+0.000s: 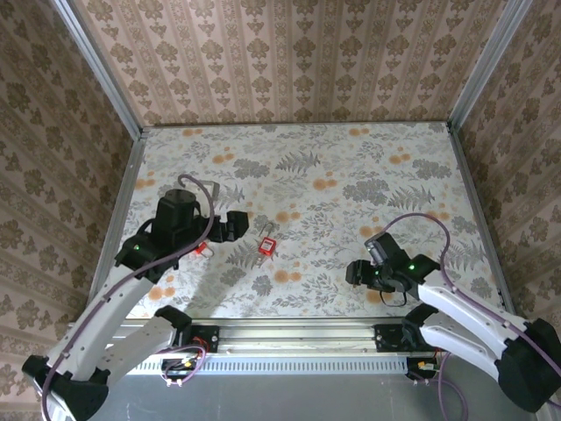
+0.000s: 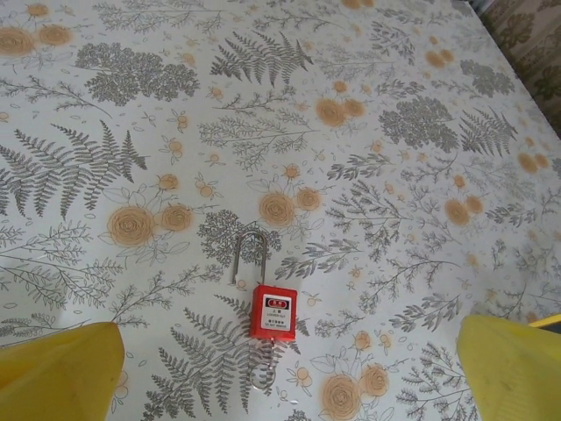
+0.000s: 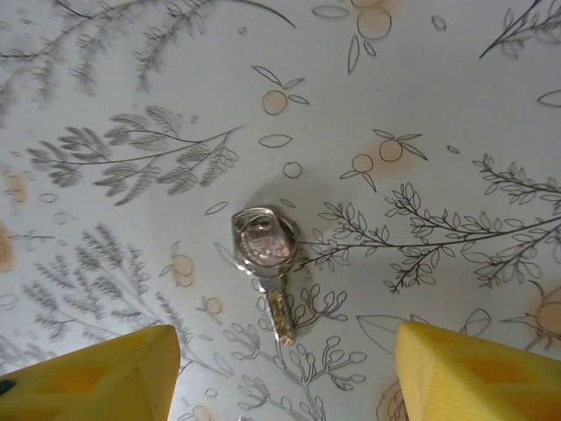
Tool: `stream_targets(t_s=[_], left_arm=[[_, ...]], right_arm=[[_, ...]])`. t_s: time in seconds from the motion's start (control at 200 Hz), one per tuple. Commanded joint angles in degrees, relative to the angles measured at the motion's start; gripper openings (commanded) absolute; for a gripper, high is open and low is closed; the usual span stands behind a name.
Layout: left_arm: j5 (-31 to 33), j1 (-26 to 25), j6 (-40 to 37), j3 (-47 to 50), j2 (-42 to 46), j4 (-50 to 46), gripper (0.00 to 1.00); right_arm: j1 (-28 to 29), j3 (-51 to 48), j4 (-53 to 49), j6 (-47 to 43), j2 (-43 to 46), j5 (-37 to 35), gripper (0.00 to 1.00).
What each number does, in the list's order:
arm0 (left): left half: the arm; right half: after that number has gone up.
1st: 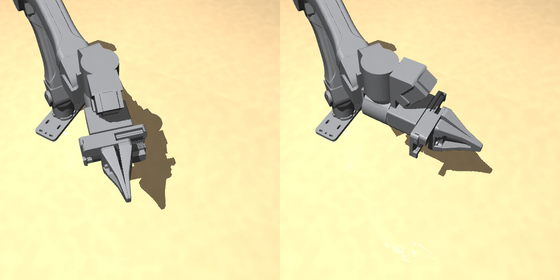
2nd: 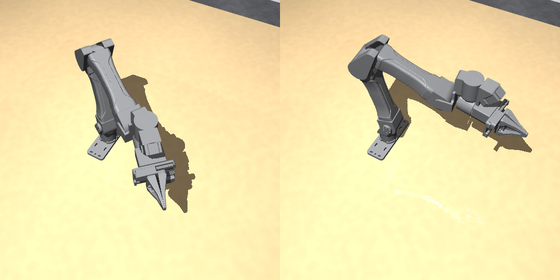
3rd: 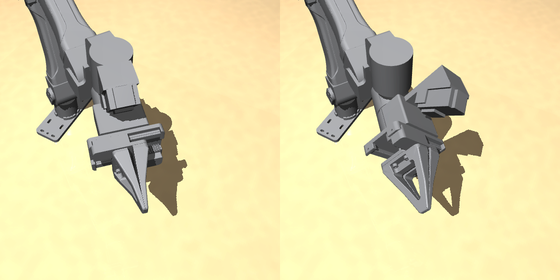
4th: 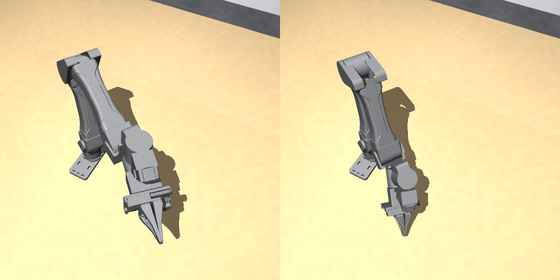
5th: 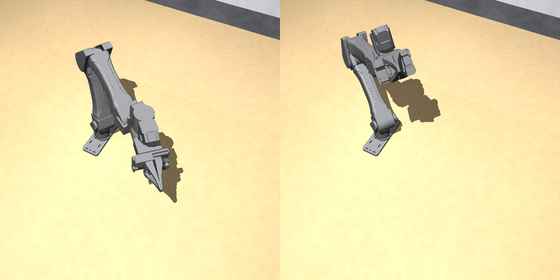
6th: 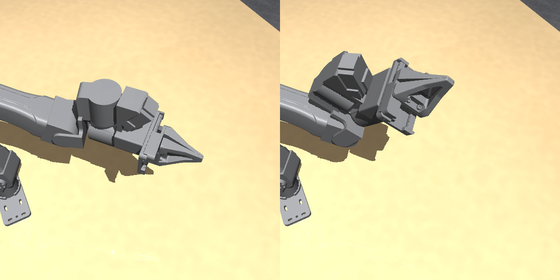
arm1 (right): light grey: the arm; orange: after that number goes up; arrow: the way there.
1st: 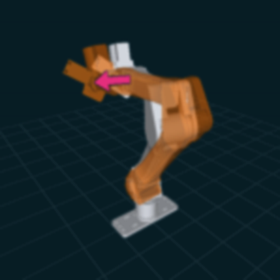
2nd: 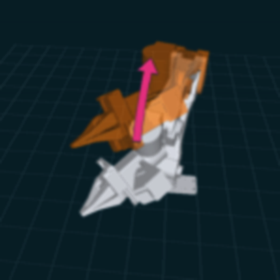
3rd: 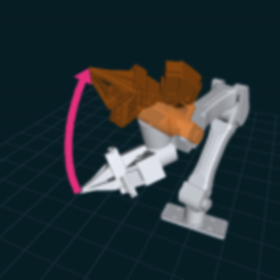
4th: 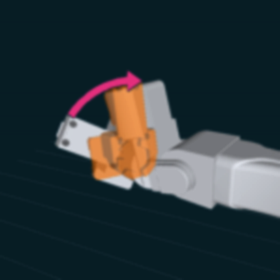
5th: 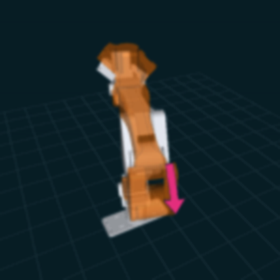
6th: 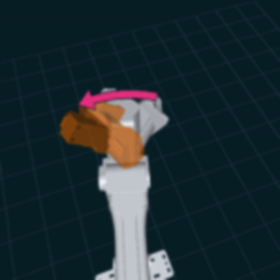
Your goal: Unlock with the key
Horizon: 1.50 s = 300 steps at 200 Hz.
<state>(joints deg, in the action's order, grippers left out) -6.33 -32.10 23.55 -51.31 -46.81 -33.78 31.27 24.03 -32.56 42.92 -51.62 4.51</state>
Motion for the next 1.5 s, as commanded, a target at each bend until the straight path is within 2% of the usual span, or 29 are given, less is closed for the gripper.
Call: stream_targets(t_s=[0.0, 0.385, 0.54, 0.69, 0.795, 0.945, 1.15, 1.315, 1.495], left_arm=[[-1.12, 0.37, -0.28, 1.51, 0.75, 0.3, 0.98], [-1.71, 0.37, -0.15, 3.47, 1.58, 0.16, 0.99], [-1.65, 0.37, -0.46, 3.66, 1.63, -0.15, 0.99], [-2.2, 0.37, -0.19, 4.32, 1.64, 0.46, 0.99], [-2.71, 0.37, 0.0, 4.94, 1.64, 1.03, 0.99], [-3.33, 0.37, 0.17, 5.47, 1.29, 1.68, 0.99], [-3.99, 0.28, 0.32, 5.76, 0.58, 2.98, 0.98], [-5.44, -0.87, 1.47, 6.95, -0.46, 6.08, 0.98], [-4.62, -5.63, 2.07, 8.33, -3.62, 11.1, 0.98]], right_arm=[[0.89, 0.92, 4.95, 0.07, -3.18, -1.11, 0.65], [5.37, 8.18, 3.49, -3.58, -18.65, -6.44, 0.56], [7.52, 11.27, -0.14, -4.36, -24.18, -9.8, 0.53], [8.8, 12.7, -2.45, -3.98, -27.4, -13.3, 0.44], [8.79, 12.46, -2.6, -3.63, -27.75, -14.11, 0.39], [8.79, 12.67, -3.1, -2.94, -27.68, -14.73, 0.26], [8.79, 12.75, -2.71, -1.61, -25.67, -14.39, 0.14], [8.08, 12.88, -2.11, -1.17, -22.81, -13.7, 0.0], [5.23, 12.0, 0.69, -1.92, -20.83, -10.07, 0.0]])
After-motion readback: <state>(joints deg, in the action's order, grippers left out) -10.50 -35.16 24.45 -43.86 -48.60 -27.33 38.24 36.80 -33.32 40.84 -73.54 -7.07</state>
